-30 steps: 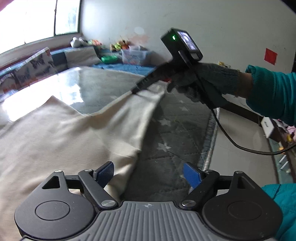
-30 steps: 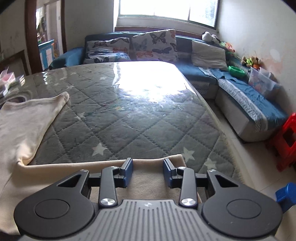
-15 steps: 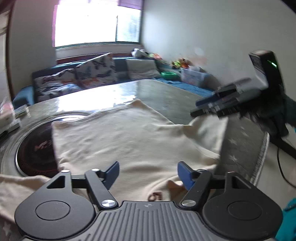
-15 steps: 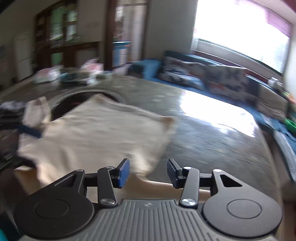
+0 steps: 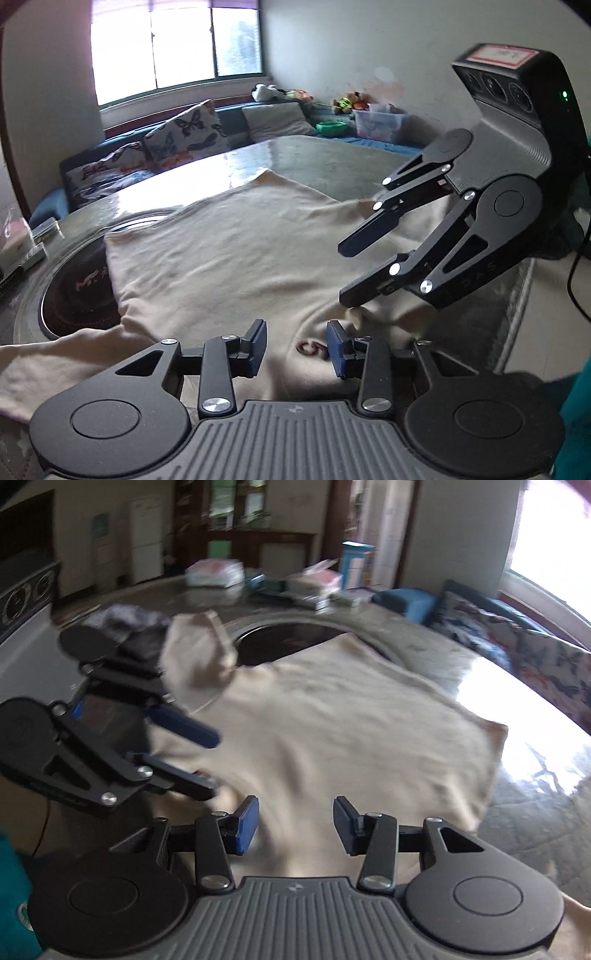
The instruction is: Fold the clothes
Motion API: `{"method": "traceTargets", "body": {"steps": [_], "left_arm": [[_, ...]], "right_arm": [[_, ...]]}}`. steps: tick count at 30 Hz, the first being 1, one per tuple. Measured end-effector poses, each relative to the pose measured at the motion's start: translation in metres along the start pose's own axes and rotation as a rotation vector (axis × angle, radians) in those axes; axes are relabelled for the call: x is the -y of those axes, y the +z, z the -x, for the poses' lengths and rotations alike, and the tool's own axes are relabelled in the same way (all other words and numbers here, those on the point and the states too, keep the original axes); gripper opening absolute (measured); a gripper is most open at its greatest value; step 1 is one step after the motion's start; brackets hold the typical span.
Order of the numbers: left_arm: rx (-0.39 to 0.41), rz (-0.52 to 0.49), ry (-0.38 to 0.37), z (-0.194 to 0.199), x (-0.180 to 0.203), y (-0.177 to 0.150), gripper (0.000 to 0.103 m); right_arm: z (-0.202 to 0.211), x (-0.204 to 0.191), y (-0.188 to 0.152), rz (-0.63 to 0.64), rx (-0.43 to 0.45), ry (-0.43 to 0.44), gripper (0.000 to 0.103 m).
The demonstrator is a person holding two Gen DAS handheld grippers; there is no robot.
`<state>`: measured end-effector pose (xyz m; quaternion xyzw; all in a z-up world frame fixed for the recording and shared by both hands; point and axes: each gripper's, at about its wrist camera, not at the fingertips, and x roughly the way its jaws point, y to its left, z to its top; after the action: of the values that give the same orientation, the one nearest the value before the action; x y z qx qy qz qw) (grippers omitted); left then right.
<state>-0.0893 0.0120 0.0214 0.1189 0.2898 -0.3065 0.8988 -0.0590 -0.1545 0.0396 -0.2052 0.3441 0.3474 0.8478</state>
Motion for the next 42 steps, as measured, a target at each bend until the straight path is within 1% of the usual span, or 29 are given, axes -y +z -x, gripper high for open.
{"method": "traceTargets", "body": {"steps": [2, 4, 6, 8, 9, 11, 13, 15, 16, 19, 23, 27, 28, 29, 35, 38, 42], "left_arm": [[0.002, -0.025, -0.006, 0.004, 0.003, -0.002, 0.039], [0.004, -0.050, -0.012, 0.007, 0.007, -0.004, 0.040], [0.027, -0.025, -0.010, 0.012, 0.002, 0.000, 0.040], [0.041, 0.023, 0.006, 0.014, -0.005, 0.003, 0.040], [0.041, 0.051, 0.012, 0.013, -0.008, 0.003, 0.040], [0.015, 0.089, 0.015, 0.008, -0.012, 0.000, 0.040], [-0.004, 0.081, 0.036, 0.006, -0.012, -0.004, 0.040], [0.005, 0.093, 0.063, 0.012, -0.018, -0.007, 0.041], [0.009, 0.118, 0.090, 0.015, -0.025, -0.008, 0.044], [0.017, 0.209, 0.188, 0.022, -0.052, -0.008, 0.045], [0.031, 0.355, 0.387, 0.031, -0.098, -0.011, 0.047], [0.031, 0.519, 0.594, 0.038, -0.147, -0.024, 0.047], [0.029, 0.554, 0.633, 0.040, -0.158, -0.028, 0.047], [0.028, 0.581, 0.650, 0.041, -0.167, -0.032, 0.047], [0.014, 0.744, 0.658, 0.043, -0.201, -0.051, 0.045], [0.034, 0.782, 0.651, 0.045, -0.207, -0.052, 0.045], [0.046, 0.814, 0.668, 0.042, -0.210, -0.048, 0.045]], "right_arm": [[0.000, -0.008, -0.002, 0.034, -0.003, -0.015, 0.044], [0.004, -0.008, -0.002, 0.028, 0.011, -0.019, 0.044], [0.011, -0.006, -0.001, 0.006, 0.031, -0.019, 0.044], [0.014, -0.002, 0.000, -0.019, 0.048, -0.019, 0.044], [0.013, -0.001, -0.001, -0.026, 0.046, -0.016, 0.044], [0.008, -0.002, -0.003, -0.030, 0.023, -0.005, 0.044], [0.004, -0.005, -0.004, -0.016, 0.006, 0.001, 0.042], [0.006, -0.005, -0.001, -0.004, 0.006, 0.008, 0.042], [0.008, -0.004, 0.002, -0.001, 0.009, 0.011, 0.042], [0.011, 0.001, 0.015, 0.004, 0.027, 0.009, 0.042], [0.005, 0.009, 0.031, -0.002, 0.049, -0.009, 0.042], [-0.004, 0.011, 0.041, -0.023, 0.049, -0.003, 0.042], [-0.006, 0.010, 0.042, -0.021, 0.048, -0.001, 0.042], [-0.007, 0.009, 0.043, -0.017, 0.047, 0.002, 0.042], [-0.014, 0.001, 0.048, 0.005, 0.042, 0.011, 0.042], [-0.017, -0.001, 0.050, 0.002, 0.043, 0.014, 0.042], [-0.019, -0.002, 0.051, 0.003, 0.044, 0.010, 0.042]]}}
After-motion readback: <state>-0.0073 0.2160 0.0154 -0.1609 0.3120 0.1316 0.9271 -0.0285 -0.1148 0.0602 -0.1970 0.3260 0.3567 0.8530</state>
